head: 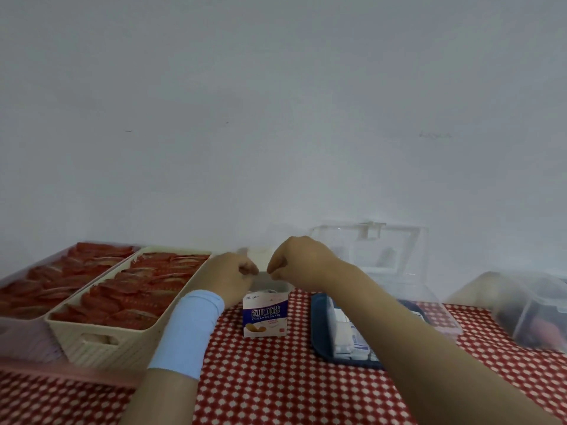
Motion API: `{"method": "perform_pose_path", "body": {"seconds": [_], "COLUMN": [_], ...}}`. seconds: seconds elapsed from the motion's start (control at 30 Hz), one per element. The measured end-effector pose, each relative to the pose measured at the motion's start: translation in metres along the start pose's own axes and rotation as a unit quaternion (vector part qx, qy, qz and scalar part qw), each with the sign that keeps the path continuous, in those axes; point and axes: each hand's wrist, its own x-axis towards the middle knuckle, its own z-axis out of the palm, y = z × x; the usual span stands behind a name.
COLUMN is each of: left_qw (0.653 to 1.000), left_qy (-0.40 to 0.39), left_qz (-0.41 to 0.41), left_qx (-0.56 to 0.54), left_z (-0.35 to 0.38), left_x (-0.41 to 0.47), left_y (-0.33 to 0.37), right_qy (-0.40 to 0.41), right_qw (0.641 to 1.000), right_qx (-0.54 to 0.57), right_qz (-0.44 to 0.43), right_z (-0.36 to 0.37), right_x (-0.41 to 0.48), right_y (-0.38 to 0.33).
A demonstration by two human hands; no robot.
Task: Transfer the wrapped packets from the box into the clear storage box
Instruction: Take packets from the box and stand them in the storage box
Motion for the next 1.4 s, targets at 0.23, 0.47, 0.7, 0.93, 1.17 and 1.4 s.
{"method": "perform_pose_path", "body": {"seconds": [0.23, 0.47, 0.7, 0.93, 1.17, 1.4], "left_qw": [0.999, 0.998, 0.996, 0.996, 0.988, 0.954], "left_qy": [-0.006, -0.018, 0.01, 0.028, 0.083, 0.149], "left_qz": [0.005, 0.012, 0.027, 0.024, 0.007, 0.025], "left_qx": [-0.046, -0.057, -0.086, -0.087, -0.126, -0.259], "left_z": [0.007, 0.007, 0.011, 0.017, 0.014, -0.013], "left_x": [0.006, 0.012, 0.016, 0.024, 0.023, 0.013], "left_y": [-0.019, -0.023, -0.019, -0.025, -0.025, -0.009], "right_qy": [-0.077, -0.016, 0.082, 0.097, 0.267, 0.204], "right_qw": [0.988, 0.994, 0.991, 0.986, 0.938, 0.947], "right_qx": [-0.131, -0.093, 0.071, 0.114, 0.218, 0.246], "right_qz": [0.0, 0.053, 0.075, 0.074, 0.044, -0.044], "right_z": [0.024, 0.032, 0.037, 0.032, 0.008, -0.014], "right_x": [0.022, 0.026, 0.014, 0.015, 0.001, -0.015], "right_y": [-0.007, 0.001, 0.009, 0.027, 0.031, 0.009]}}
